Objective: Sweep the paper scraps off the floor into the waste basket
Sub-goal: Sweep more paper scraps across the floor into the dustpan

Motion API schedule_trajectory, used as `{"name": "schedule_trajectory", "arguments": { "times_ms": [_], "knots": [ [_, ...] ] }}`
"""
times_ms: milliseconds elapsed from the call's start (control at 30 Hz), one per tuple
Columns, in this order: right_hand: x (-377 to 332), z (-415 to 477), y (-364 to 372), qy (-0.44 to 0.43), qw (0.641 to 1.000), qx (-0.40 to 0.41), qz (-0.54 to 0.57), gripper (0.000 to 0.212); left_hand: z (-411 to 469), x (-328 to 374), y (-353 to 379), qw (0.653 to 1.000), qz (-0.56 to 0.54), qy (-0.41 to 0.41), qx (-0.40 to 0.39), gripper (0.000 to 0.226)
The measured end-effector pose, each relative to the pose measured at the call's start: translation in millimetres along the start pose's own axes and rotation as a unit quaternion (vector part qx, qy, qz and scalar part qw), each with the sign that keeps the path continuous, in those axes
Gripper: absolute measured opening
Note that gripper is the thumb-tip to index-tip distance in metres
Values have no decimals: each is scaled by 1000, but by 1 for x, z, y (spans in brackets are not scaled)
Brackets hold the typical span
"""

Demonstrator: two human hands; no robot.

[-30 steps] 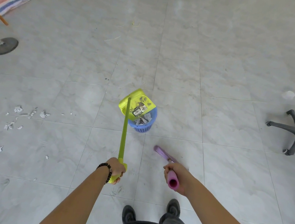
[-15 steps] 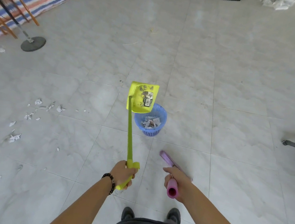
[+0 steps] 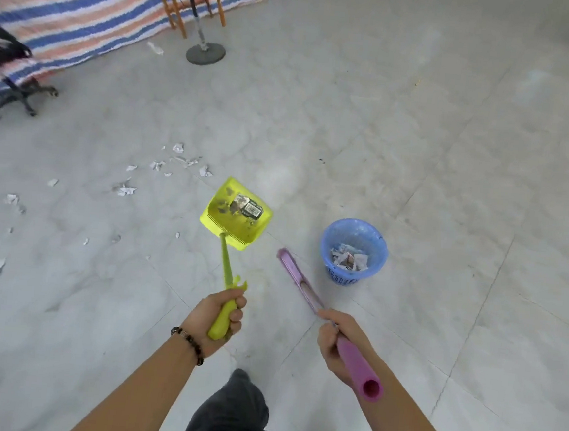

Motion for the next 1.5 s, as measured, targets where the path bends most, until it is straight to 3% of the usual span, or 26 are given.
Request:
{"name": "schedule_trajectory", "arguments": {
  "times_ms": [200, 533, 667, 800, 967, 1233, 1500],
  "knots": [
    [-23, 63, 77, 75, 993, -26, -88, 31, 34, 57, -61, 978, -204, 16, 34, 14],
    [-90, 172, 264, 108, 981, -11, -159, 32, 116, 243, -109, 955, -290, 46, 46, 18],
    [-112, 219, 319, 106, 971, 11, -215, 34, 142, 305, -126, 983, -170, -1, 64, 15],
    [-148, 267, 363, 112, 954, 40, -274, 34, 176, 359, -144, 977, 5, -9, 213, 15],
    [-202, 343, 403, 81, 903, 77, -415, 29, 227, 412, -148, 959, -23, 7, 283, 14],
    [-300, 463, 493, 86, 791, 41, -605, 15, 289, 497, -154, 929, -72, -54, 360, 14],
    [-383, 532, 630, 83, 743, -16, -664, 14, 326, 559, -155, 869, -246, -22, 428, 20]
  ]
}}
Point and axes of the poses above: each hand's wrist, its own z-axis towards the middle knuckle, its own y-axis out of the palm, x = y × z, the point moved 4 cm from there along z, towards the middle knuckle, and after that the axes turned 5 degrees about -z, right-handed, at the moved point
